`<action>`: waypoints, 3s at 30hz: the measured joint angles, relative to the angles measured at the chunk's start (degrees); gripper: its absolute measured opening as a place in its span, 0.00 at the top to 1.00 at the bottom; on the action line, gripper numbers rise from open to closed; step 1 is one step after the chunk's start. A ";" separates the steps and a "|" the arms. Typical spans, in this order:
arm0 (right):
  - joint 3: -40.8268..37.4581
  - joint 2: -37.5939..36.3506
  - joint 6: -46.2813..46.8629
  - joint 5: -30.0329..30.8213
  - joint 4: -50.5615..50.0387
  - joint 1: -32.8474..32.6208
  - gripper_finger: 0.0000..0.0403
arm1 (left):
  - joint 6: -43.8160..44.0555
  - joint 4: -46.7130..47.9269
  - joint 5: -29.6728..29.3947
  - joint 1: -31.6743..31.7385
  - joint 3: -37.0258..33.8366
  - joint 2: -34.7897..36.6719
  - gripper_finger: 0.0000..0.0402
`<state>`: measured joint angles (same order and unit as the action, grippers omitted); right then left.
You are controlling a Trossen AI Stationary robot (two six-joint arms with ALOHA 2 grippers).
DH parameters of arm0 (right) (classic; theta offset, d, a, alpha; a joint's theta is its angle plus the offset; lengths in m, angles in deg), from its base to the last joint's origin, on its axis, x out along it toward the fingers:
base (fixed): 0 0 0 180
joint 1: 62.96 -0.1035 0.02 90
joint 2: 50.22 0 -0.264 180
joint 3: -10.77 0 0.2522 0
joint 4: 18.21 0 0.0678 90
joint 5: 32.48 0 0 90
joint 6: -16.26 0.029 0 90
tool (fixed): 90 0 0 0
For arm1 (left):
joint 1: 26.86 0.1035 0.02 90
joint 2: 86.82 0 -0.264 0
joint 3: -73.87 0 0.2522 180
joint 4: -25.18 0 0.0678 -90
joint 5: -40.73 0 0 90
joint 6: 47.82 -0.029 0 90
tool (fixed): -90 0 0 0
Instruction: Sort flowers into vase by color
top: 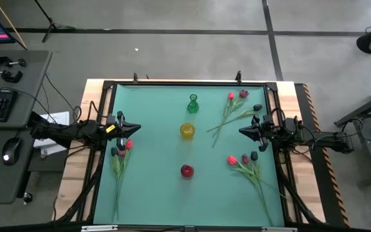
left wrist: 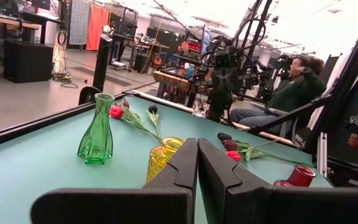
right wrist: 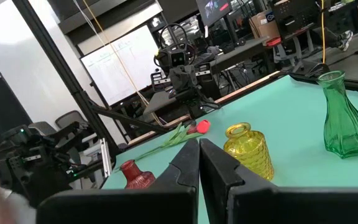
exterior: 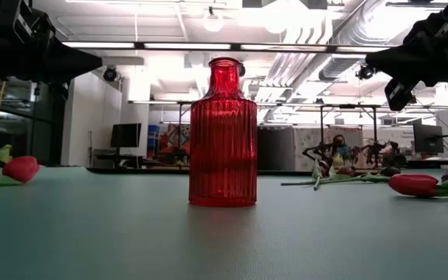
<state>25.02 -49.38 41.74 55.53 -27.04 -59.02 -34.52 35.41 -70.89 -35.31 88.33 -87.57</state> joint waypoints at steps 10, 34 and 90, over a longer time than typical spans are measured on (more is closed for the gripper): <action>0.00 -0.01 0.01 -0.01 0.00 0.00 1.00 | 0.00 0.01 0.00 0.00 0.00 0.01 1.00; -0.02 0.07 4.19 9.81 7.73 0.04 1.00 | 0.00 0.02 0.01 0.00 0.01 0.01 1.00; 37.95 83.93 74.03 7.54 -40.47 37.27 0.42 | 0.00 0.01 0.01 0.00 0.01 0.01 1.00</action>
<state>62.97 34.55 115.77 63.07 -67.51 -21.74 -34.52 35.42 -70.88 -35.31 88.34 -87.57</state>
